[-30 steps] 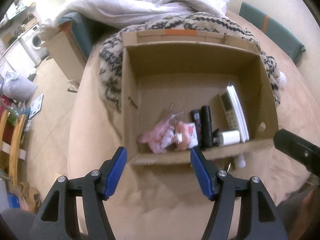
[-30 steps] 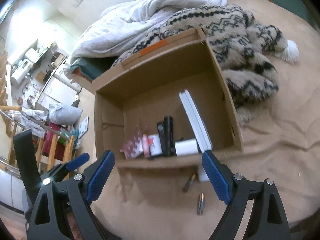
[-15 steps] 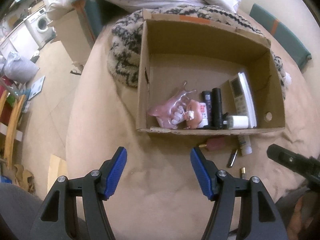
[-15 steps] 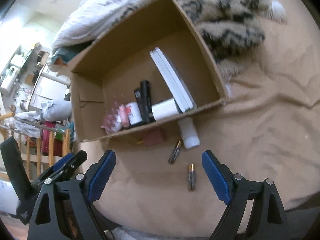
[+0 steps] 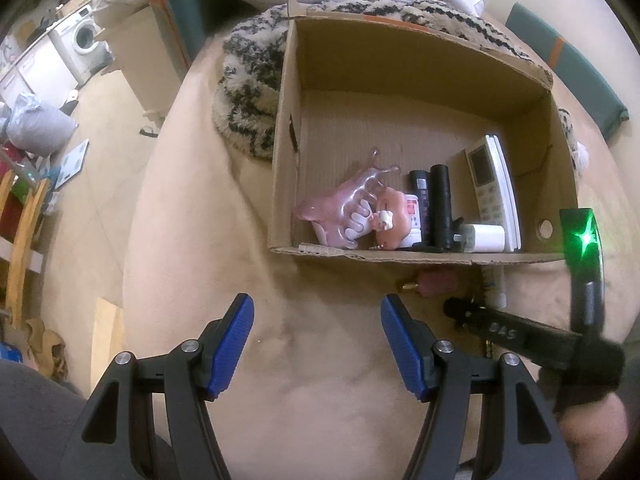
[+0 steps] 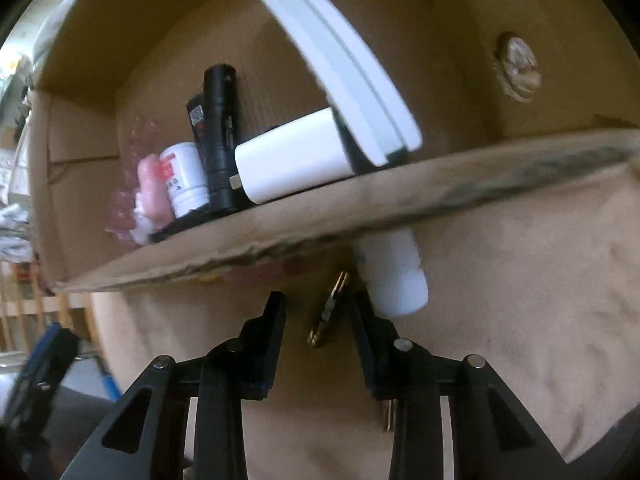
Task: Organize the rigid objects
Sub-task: 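Grasp an AA battery with the right tool while the left tool grasps the pink gold-tipped item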
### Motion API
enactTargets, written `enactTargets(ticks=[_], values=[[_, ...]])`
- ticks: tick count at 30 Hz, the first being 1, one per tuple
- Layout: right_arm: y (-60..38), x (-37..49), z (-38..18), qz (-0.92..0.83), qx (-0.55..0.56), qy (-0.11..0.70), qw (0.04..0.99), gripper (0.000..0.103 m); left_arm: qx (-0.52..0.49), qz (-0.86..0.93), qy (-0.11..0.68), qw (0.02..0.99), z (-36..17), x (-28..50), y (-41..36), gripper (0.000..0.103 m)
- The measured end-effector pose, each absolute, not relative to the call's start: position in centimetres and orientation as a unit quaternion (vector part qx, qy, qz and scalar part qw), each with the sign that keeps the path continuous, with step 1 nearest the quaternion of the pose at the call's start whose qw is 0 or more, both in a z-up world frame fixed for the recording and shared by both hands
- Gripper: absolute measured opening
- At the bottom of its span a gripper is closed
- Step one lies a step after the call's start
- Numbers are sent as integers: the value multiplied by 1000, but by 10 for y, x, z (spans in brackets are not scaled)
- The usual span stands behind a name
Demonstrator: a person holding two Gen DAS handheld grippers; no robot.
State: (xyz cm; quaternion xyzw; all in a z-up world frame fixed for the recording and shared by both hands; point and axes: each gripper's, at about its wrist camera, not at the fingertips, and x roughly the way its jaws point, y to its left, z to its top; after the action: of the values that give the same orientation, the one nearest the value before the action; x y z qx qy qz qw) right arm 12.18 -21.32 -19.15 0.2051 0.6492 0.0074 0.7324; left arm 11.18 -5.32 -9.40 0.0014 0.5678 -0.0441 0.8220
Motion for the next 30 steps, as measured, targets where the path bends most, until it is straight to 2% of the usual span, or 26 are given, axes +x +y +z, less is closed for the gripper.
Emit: enactTargets(ticks=[2, 3, 19, 23, 30], values=[[-211, 120, -190, -2, 183, 647, 741, 12, -3, -46, 569, 821, -94, 113, -53, 63], [-213, 119, -190, 1, 186, 646, 741, 11, -4, -46, 569, 821, -94, 113, -53, 63], [-241, 63, -126, 63, 253, 583, 770, 11, -30, -62, 583, 809, -107, 113, -61, 63], [-252, 53, -128, 57, 301, 566, 765, 11, -43, -76, 605, 791, -122, 117, -81, 63], [-271, 46, -121, 58, 320, 546, 772, 11, -34, -88, 631, 770, -157, 135, -131, 63]])
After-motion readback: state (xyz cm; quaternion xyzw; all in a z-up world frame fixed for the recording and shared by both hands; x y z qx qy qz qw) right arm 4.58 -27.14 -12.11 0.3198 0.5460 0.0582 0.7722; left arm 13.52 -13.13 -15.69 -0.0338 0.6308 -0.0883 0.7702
